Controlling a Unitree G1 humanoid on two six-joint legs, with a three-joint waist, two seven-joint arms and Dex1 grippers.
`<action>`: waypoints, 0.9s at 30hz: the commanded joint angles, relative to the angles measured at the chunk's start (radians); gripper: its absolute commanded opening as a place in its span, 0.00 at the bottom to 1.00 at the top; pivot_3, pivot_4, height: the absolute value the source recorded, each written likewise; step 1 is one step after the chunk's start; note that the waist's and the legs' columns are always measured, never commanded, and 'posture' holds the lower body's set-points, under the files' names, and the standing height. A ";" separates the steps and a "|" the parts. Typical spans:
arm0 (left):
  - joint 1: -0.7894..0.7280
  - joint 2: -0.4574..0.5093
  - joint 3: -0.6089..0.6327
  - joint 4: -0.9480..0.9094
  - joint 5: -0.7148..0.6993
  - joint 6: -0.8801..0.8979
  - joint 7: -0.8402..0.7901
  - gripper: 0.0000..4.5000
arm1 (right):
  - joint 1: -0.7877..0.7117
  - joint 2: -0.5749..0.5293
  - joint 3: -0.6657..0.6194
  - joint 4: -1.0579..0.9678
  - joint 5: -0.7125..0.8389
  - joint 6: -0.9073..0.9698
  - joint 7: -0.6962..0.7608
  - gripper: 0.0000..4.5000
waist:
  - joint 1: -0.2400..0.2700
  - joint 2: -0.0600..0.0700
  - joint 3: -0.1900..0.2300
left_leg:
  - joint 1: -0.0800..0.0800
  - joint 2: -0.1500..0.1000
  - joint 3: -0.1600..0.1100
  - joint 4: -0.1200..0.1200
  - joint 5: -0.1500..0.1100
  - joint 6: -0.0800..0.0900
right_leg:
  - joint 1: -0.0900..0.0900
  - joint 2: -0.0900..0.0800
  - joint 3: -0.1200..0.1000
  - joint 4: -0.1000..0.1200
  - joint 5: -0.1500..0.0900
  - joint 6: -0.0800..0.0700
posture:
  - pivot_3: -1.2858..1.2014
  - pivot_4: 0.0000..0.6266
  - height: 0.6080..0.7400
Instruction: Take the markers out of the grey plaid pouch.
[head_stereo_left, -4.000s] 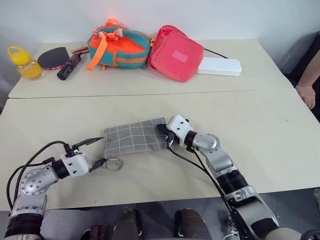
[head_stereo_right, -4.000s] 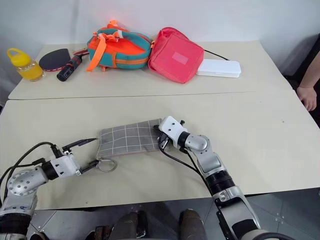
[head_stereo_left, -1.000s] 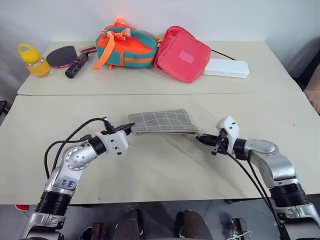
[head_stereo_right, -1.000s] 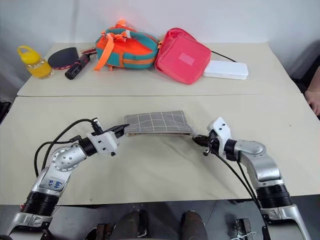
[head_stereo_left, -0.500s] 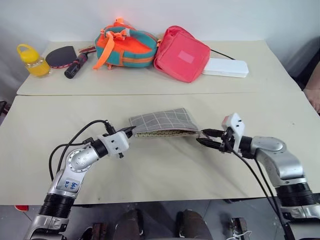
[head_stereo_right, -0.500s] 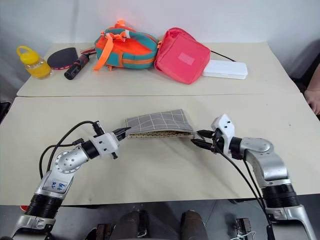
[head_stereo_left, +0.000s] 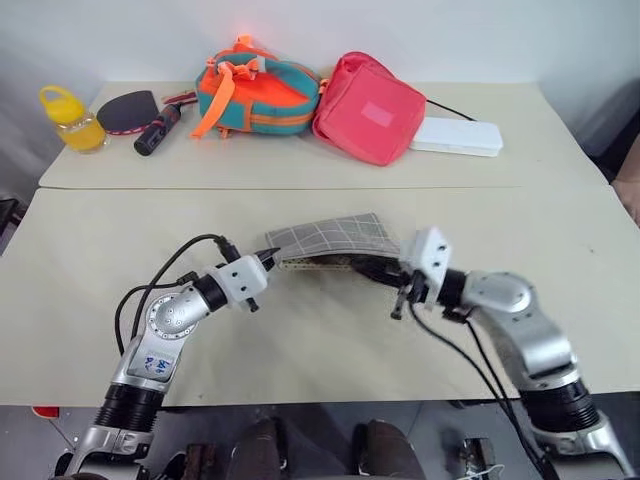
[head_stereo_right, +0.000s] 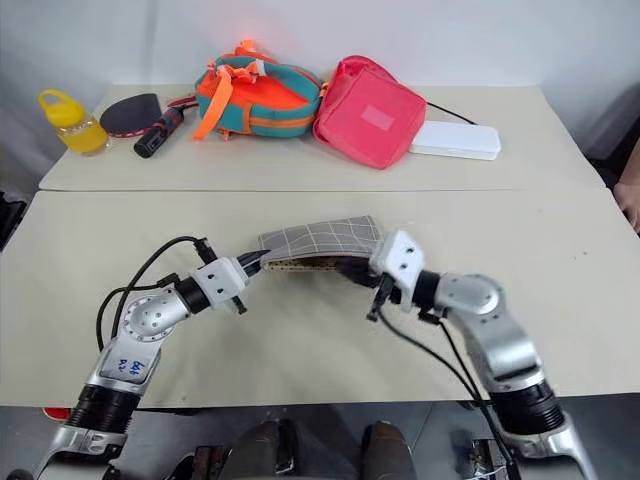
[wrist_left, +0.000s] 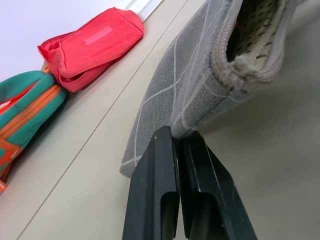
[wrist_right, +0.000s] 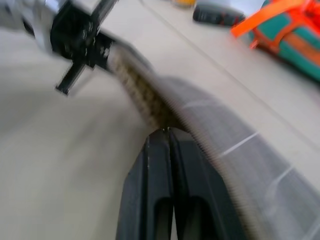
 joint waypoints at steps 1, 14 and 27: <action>-0.008 -0.004 -0.008 -0.050 -0.017 -0.008 -0.005 0.00 | -0.015 0.030 -0.007 0.031 -0.077 -0.092 -0.079 0.01 | -0.002 0.000 0.000 | 0.000 0.000 0.000 0.000 0.000 0.000 | 0.000 0.000 0.000 0.000 0.000 0.000 | 0.52 0.24 1.00; -0.021 -0.043 -0.066 -0.092 -0.005 0.022 -0.013 0.00 | -0.135 -0.058 0.100 0.296 -0.489 -0.371 -0.227 0.01 | -0.005 0.000 0.000 | 0.000 0.001 0.001 0.000 0.001 -0.001 | 0.000 0.001 0.000 0.001 0.000 0.000 | 0.52 0.24 1.00; -0.029 -0.056 -0.083 -0.071 -0.004 0.015 -0.011 0.00 | -0.139 -0.071 0.088 0.312 -0.534 -0.424 -0.219 0.99 | -0.006 0.000 0.000 | 0.001 0.001 0.000 0.000 0.001 -0.001 | 0.000 0.001 0.001 0.001 0.000 0.000 | 0.52 0.24 1.00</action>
